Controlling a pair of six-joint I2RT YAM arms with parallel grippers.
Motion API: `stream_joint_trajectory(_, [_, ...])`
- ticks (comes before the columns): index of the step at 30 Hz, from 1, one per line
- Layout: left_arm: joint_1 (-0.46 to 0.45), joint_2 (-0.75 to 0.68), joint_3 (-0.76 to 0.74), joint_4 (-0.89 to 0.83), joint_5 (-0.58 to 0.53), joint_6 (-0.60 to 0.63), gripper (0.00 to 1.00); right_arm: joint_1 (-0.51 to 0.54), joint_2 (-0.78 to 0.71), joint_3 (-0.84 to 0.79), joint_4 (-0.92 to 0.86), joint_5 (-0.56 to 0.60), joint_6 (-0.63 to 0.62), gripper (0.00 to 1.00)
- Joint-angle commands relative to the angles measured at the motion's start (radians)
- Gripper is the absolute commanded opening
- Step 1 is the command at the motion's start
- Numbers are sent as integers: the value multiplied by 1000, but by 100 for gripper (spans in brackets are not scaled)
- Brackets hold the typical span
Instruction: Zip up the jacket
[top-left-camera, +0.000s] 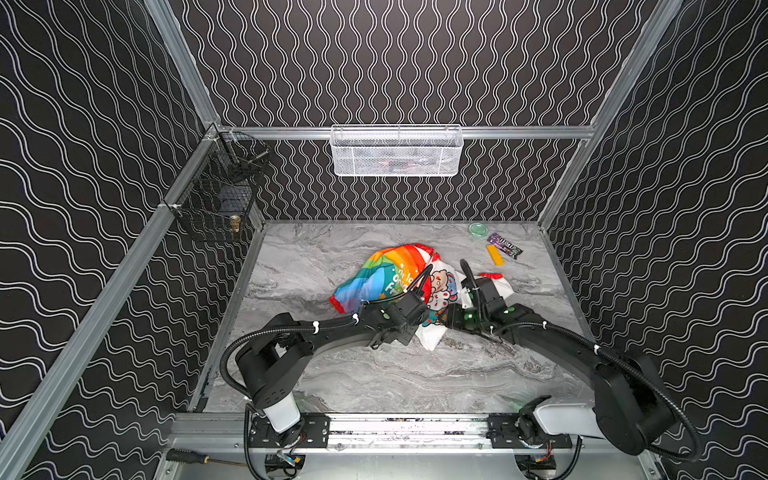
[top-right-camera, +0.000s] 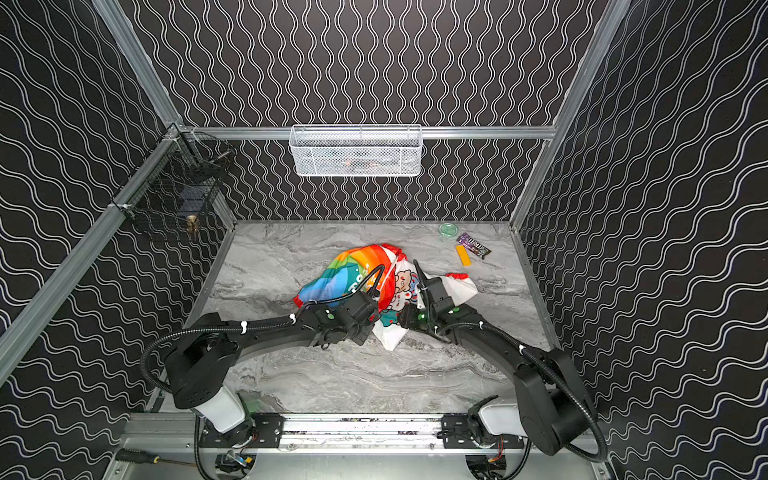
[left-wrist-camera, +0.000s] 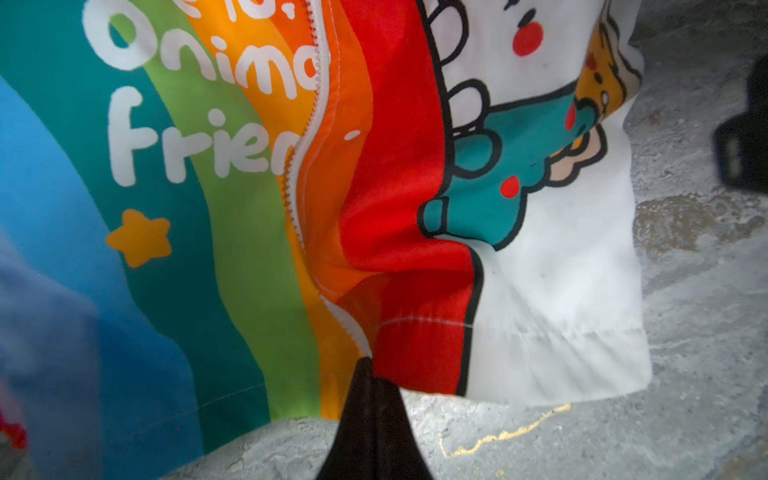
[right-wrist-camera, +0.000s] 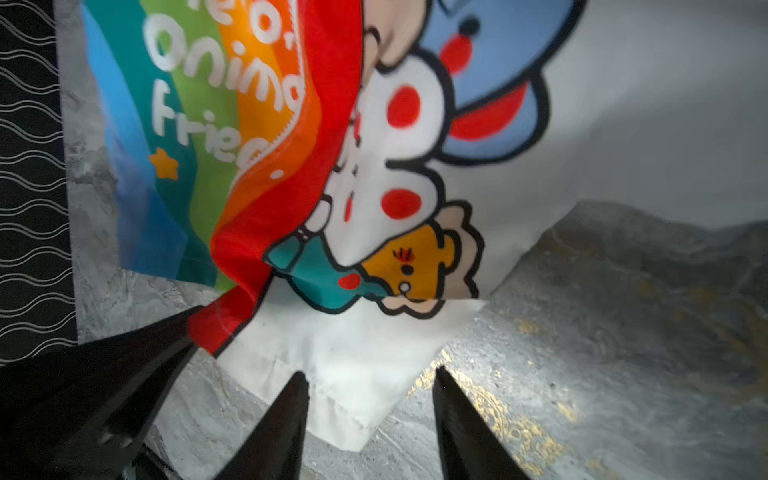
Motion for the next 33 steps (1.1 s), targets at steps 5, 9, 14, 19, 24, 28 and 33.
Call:
stream_joint_trajectory(5, [7,-18,-11,3,10,16,0,45,34,-88,149,-40,244,53])
stream_joint_trajectory(9, [7,-22,-15,3,11,18,0,77,57,-94,182,-49,291,56])
stream_joint_trajectory(14, [8,-28,-19,6,16,18,0,89,100,-115,233,-59,325,48])
stream_joint_trajectory(19, [8,-39,-25,7,19,20,0,89,92,-124,210,-26,342,17])
stream_joint_trajectory(24, [8,-61,-46,20,41,27,0,83,-7,-113,101,67,322,2])
stream_joint_trajectory(28, [8,-108,-80,48,68,21,37,58,-43,-105,40,97,292,0])
stream_joint_trajectory(33, [53,-157,-118,73,107,-13,56,14,-46,-130,11,98,269,0])
